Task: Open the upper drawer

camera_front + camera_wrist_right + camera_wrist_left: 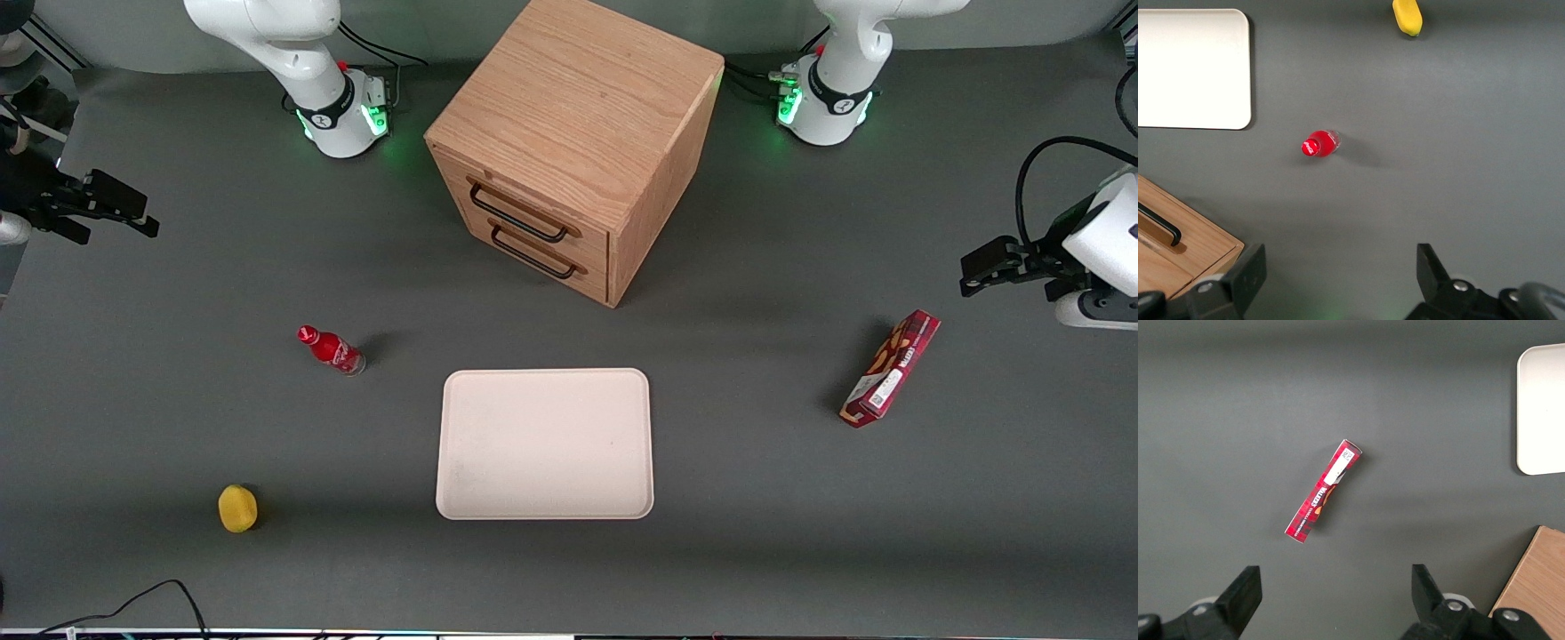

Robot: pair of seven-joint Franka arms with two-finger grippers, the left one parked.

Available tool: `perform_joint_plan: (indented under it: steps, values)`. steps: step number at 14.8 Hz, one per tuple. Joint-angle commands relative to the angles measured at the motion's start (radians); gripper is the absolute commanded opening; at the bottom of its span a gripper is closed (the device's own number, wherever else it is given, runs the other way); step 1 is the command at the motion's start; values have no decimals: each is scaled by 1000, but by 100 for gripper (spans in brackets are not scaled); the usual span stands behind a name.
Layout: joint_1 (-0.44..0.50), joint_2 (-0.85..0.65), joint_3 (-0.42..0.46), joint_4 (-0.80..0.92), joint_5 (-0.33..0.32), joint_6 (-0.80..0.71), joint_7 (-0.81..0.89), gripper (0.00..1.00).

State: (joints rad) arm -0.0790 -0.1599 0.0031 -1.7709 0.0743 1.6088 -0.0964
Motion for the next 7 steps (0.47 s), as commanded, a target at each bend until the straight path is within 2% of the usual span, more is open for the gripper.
perform_joint_plan:
  steps: [1, 4, 7]
  values:
    - [2, -20, 3, -9, 6, 10, 17, 100]
    - [4, -17, 5, 1, 9, 2, 15, 100]
    - [4, -10, 46, 8, 12, 0, 17, 100]
